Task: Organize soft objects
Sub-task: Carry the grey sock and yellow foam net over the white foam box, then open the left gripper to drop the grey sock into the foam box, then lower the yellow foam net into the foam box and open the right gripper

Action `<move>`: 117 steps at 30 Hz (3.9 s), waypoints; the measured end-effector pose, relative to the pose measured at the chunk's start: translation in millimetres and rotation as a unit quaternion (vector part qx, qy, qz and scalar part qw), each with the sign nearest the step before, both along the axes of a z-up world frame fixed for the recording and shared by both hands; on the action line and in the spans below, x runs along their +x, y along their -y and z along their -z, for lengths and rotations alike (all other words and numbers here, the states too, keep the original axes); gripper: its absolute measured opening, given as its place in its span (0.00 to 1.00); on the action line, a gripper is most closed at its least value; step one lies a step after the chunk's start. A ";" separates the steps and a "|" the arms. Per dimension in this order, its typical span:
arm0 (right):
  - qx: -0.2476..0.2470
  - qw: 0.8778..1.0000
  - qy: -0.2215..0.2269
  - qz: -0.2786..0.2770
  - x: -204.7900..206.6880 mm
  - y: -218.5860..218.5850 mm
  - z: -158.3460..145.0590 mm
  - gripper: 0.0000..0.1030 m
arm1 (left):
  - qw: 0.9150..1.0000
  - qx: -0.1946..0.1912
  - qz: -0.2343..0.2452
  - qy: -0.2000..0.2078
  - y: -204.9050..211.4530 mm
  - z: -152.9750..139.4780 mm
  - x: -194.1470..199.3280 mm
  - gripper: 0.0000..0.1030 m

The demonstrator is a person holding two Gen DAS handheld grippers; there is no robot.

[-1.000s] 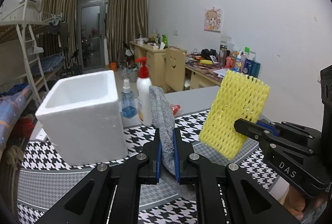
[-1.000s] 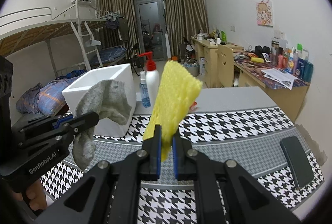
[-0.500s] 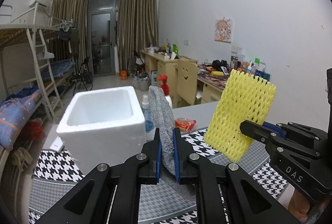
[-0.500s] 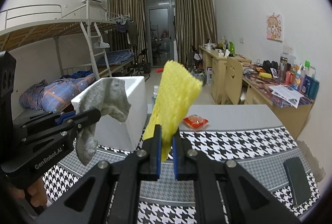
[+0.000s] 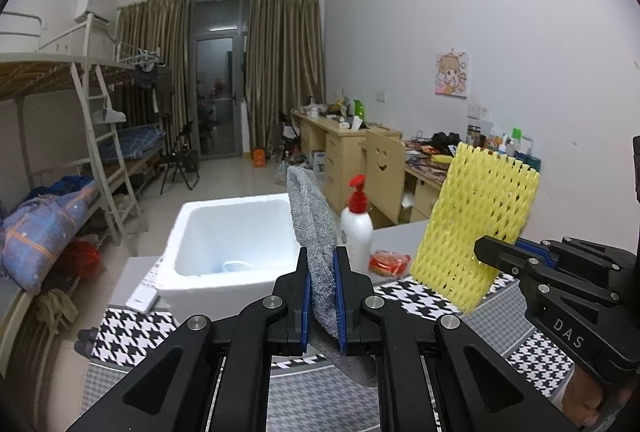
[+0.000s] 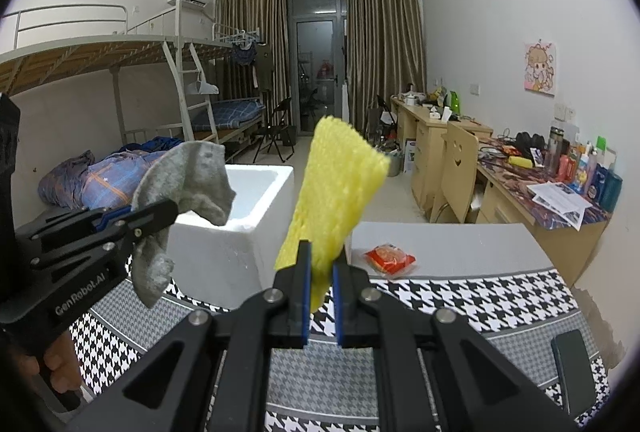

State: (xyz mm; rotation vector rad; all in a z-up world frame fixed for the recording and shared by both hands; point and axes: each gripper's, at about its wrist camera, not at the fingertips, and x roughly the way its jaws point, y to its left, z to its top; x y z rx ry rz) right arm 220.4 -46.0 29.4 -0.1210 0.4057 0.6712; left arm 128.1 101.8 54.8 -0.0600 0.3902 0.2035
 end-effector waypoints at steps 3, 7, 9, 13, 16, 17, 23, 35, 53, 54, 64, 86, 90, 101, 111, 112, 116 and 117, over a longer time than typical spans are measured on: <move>-0.004 1.000 0.004 -0.004 0.6 -8.4 -4.2 0.11 | 1.000 0.003 -0.008 0.004 -6.5 -3.8 -0.9 0.10; -0.008 1.000 0.013 -0.012 -1.1 -18.4 -10.6 0.11 | 1.000 0.003 -0.012 0.005 -11.3 -6.6 1.7 0.10; -0.010 1.000 0.019 -0.015 -2.2 -22.4 -13.4 0.11 | 1.000 0.004 -0.013 0.006 -14.6 -7.0 1.6 0.10; -0.011 0.999 0.026 -0.023 0.9 -33.2 -18.6 0.11 | 1.000 0.001 -0.020 0.006 -21.5 -9.0 6.1 0.10; -0.013 0.999 0.026 -0.027 5.9 -41.1 -20.7 0.11 | 1.000 0.005 -0.025 0.011 -24.8 -12.4 6.7 0.10; -0.013 0.999 0.025 -0.030 7.6 -44.4 -21.4 0.11 | 1.000 0.006 -0.026 0.012 -24.2 -13.0 7.2 0.10; -0.016 0.999 0.028 -0.036 13.9 -56.5 -22.5 0.11 | 0.999 0.006 -0.035 0.013 -33.1 -16.1 16.1 0.10; -0.028 0.998 0.020 -0.044 29.6 -84.3 -17.6 0.11 | 0.998 -0.002 -0.059 -0.009 -56.2 -8.2 39.4 0.10; -0.044 0.998 0.008 -0.050 44.0 -106.2 -13.6 0.11 | 0.995 -0.040 -0.065 -0.065 -88.2 16.3 80.4 0.10; -0.045 0.998 0.008 -0.049 44.5 -107.2 -14.1 0.11 | 0.995 -0.042 -0.065 -0.068 -90.5 17.2 83.1 0.11; -0.049 0.998 0.008 -0.044 47.8 -113.3 -14.9 0.11 | 0.993 -0.032 -0.091 -0.063 -99.8 17.7 75.1 0.95; -0.058 0.996 0.001 -0.065 49.1 -145.3 -15.8 0.12 | 0.987 -0.010 -0.159 -0.024 -122.6 0.3 22.1 0.99; -0.062 0.996 0.000 -0.066 50.9 -151.4 -13.6 0.11 | 0.986 -0.010 -0.162 -0.023 -123.3 1.0 18.1 0.99; -0.074 0.995 -0.007 -0.065 58.8 -165.9 -7.1 0.11 | 0.986 -0.014 -0.165 -0.021 -130.0 5.8 5.1 0.99; -0.105 0.991 -0.047 -0.074 69.3 -185.5 8.2 0.56 | 0.985 -0.017 -0.172 -0.023 -138.6 9.0 0.7 0.99; -0.099 0.991 -0.048 -0.076 69.2 -184.2 8.3 0.68 | 0.985 -0.018 -0.172 -0.022 -139.6 8.6 0.2 0.99; -0.089 0.992 -0.040 -0.084 64.0 -178.9 4.3 0.69 | 0.984 -0.022 -0.173 -0.024 -141.0 9.7 1.5 0.99; -0.088 0.992 -0.038 -0.084 62.5 -177.4 2.6 0.69 | 0.985 -0.022 -0.172 -0.024 -141.0 9.4 1.0 0.99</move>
